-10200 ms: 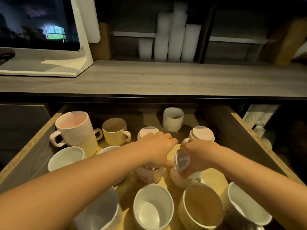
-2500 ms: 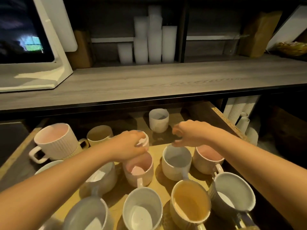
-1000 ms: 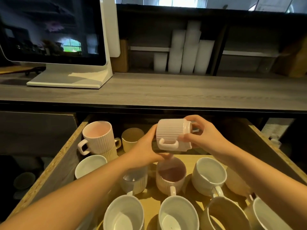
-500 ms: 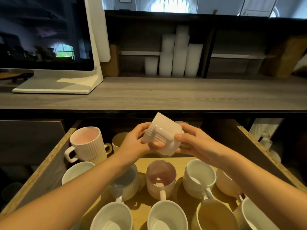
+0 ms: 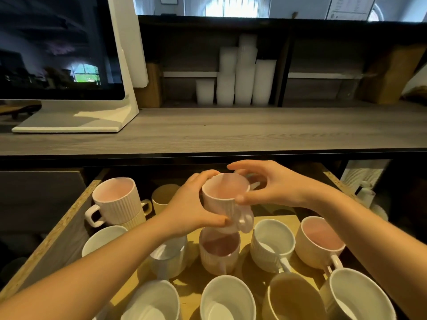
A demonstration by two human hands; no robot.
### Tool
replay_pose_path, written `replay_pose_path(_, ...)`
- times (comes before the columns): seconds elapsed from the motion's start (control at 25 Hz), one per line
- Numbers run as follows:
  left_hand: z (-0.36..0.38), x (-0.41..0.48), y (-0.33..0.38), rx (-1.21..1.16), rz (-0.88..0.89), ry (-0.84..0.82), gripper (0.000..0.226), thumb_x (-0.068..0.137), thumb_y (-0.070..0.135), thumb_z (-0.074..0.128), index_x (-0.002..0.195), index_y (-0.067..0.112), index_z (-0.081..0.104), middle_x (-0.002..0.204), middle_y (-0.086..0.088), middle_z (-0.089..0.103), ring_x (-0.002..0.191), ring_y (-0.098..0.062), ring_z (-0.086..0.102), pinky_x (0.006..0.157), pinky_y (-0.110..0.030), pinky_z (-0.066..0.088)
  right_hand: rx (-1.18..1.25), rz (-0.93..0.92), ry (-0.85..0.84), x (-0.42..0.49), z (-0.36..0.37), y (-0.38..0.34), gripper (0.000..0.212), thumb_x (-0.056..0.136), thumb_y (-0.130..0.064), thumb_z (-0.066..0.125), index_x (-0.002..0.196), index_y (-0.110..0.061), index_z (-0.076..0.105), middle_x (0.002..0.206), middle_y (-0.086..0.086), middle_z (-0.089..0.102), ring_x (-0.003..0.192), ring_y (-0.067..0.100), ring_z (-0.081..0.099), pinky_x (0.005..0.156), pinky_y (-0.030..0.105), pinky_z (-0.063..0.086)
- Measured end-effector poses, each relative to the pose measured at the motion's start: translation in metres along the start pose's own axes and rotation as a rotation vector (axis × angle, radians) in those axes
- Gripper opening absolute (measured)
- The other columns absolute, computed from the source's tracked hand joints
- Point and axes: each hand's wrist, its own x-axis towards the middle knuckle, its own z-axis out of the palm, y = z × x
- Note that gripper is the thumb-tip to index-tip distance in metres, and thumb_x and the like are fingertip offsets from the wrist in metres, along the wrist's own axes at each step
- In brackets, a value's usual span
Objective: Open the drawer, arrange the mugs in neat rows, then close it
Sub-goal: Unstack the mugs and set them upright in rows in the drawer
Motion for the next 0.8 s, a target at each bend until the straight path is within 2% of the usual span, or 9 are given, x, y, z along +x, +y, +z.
replay_pose_path(0.08,0.003,0.004,0.005,0.042,0.034,-0.014,0.084,0.059,0.025,0.086,0.129,0.032,0.039,0.114,0.014,0.045,0.105,-0.004,0.048,0.080,-0.016,0.045,-0.172,-0.006,-0.005,-0.001,-0.002,-0.006,0.074,0.073,-0.039,0.075,0.138,-0.029,0.039,0.123,-0.013,0.049,0.108,0.005,0.047,0.078,0.013,0.045)
replay_pose_path(0.2,0.007,0.017,0.015,0.071,0.078,-0.056,0.079,0.058,0.027,0.087,0.120,0.039,0.039,0.110,0.022,0.044,0.103,-0.001,0.049,0.075,-0.011,0.044,-0.311,0.035,0.007,-0.003,-0.011,-0.008,0.080,0.072,-0.042,0.075,0.140,-0.025,0.037,0.133,-0.006,0.047,0.110,0.008,0.046,0.086,0.020,0.046)
replay_pose_path(0.28,0.012,0.027,0.020,0.080,0.095,-0.093,0.078,0.059,0.027,0.086,0.120,0.038,0.039,0.113,0.020,0.046,0.104,-0.003,0.050,0.076,-0.011,0.046,-0.347,0.058,0.000,-0.006,-0.021,-0.006,0.072,0.072,-0.040,0.076,0.134,-0.023,0.044,0.128,-0.001,0.052,0.105,0.010,0.050,0.083,0.021,0.048)
replay_pose_path(0.36,0.020,0.038,0.022,0.018,0.095,-0.129,0.077,0.063,0.024,0.084,0.126,0.033,0.041,0.121,0.014,0.050,0.110,-0.006,0.052,0.086,-0.019,0.050,-0.346,0.082,0.031,-0.012,-0.030,0.002,0.064,0.072,-0.036,0.077,0.127,-0.019,0.049,0.119,0.000,0.056,0.100,0.013,0.054,0.082,0.024,0.050)
replay_pose_path(0.48,0.041,0.053,0.024,-0.102,0.079,-0.133,0.068,0.072,0.020,0.078,0.130,0.024,0.044,0.128,0.004,0.053,0.118,-0.012,0.051,0.100,-0.035,0.047,-0.327,0.157,0.149,-0.020,-0.038,0.025,0.063,0.071,-0.034,0.077,0.124,-0.013,0.052,0.115,0.004,0.058,0.098,0.018,0.057,0.084,0.032,0.054)
replay_pose_path(0.68,0.083,0.077,0.028,0.069,0.110,-0.150,0.059,0.082,0.023,0.069,0.134,0.025,0.042,0.128,0.004,0.050,0.107,-0.005,0.045,0.088,-0.022,0.038,-0.460,0.295,0.286,-0.023,-0.036,0.072,0.075,0.062,-0.045,0.080,0.126,-0.019,0.049,0.112,0.000,0.053,0.095,0.014,0.052,0.079,0.029,0.053)
replay_pose_path(0.8,0.101,0.092,0.027,0.041,0.080,-0.167,0.057,0.084,0.021,0.066,0.135,0.026,0.041,0.130,0.001,0.052,0.113,-0.009,0.049,0.090,-0.024,0.042,-0.476,0.318,0.354,-0.021,-0.033,0.092,0.080,0.059,-0.047,0.080,0.127,-0.020,0.046,0.111,-0.002,0.048,0.096,0.014,0.049,0.076,0.027,0.047)
